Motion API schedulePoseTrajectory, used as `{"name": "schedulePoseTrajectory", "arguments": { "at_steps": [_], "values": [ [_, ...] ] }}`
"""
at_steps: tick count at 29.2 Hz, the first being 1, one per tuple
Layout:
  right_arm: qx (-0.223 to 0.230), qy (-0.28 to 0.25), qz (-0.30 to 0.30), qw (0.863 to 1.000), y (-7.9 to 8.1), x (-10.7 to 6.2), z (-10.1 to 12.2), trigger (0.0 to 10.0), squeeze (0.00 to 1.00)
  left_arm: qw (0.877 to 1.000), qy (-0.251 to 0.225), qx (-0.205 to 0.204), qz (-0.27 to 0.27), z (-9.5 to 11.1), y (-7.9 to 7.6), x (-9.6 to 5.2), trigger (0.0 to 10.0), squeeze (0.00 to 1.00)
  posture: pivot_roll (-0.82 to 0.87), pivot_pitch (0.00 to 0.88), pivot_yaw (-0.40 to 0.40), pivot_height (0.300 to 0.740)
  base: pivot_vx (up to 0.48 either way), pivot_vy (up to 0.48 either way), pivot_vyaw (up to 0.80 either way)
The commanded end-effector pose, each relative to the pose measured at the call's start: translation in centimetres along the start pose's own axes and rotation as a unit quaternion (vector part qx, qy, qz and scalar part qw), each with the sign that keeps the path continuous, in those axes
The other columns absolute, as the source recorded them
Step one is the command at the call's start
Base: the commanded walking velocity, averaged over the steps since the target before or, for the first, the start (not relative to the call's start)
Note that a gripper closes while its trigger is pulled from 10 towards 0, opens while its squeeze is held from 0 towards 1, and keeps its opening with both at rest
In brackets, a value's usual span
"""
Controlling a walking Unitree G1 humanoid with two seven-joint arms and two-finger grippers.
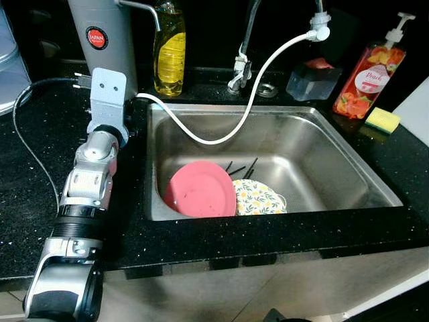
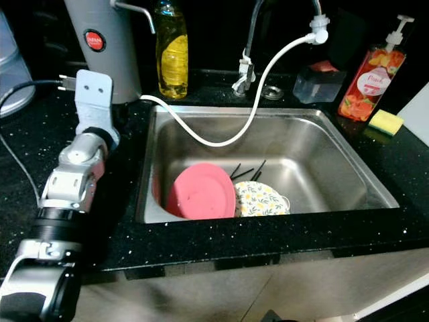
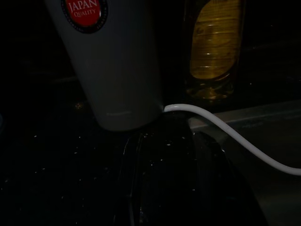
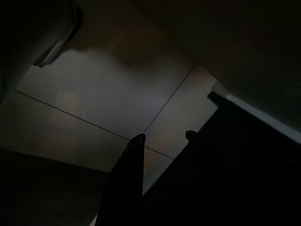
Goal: Kitchen organization
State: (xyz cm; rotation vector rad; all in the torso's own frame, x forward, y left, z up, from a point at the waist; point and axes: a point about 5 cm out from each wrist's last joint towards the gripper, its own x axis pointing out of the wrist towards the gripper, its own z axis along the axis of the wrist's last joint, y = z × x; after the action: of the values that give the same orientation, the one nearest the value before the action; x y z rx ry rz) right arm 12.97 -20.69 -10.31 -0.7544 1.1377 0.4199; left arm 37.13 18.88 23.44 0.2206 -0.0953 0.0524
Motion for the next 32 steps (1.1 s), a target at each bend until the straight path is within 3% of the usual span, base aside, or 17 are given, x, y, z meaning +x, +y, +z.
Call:
{"name": "schedulePoseTrajectory", "arguments": {
  "at_steps": [1,11,15,21,25,32],
  "values": [
    [-0.003,0.003,0.006,1.000,0.2,0.0,-0.1,10.0,0.00,1.000,0.000,0.003,-0.009,0.2,-0.9,0.2,10.0,0.00,0.24,0.000,-0.113,0.740,0.000,0.000,0.00],
    [-0.001,-0.006,0.014,1.000,1.0,0.1,0.6,10.0,0.00,1.000,0.003,0.005,-0.013,0.0,-0.8,0.0,10.0,0.00,0.24,0.001,-0.111,0.740,0.000,0.000,0.00],
    [0.016,0.012,0.004,1.000,0.4,-0.1,-0.7,10.0,0.00,1.000,0.002,0.005,-0.014,0.0,-1.0,-0.1,10.0,0.00,0.23,0.008,-0.102,0.740,0.000,0.000,0.00],
    [0.020,0.023,0.007,1.000,0.9,-0.2,-1.6,10.0,0.00,1.000,0.005,0.003,-0.016,-0.1,-1.1,0.1,10.0,0.00,0.20,0.000,-0.097,0.740,0.000,0.000,0.00],
    [0.006,0.020,0.013,1.000,1.1,-0.2,-1.5,10.0,0.00,1.000,0.004,0.004,-0.015,-0.2,-1.1,0.1,10.0,0.00,0.21,0.000,-0.096,0.740,0.000,0.000,0.00],
    [0.026,0.007,-0.001,1.000,0.4,-0.1,-0.5,10.0,0.00,1.000,0.007,-0.002,-0.012,-0.4,-0.8,0.0,10.0,0.00,0.18,0.000,-0.074,0.740,0.000,0.000,0.00]
  ]
}}
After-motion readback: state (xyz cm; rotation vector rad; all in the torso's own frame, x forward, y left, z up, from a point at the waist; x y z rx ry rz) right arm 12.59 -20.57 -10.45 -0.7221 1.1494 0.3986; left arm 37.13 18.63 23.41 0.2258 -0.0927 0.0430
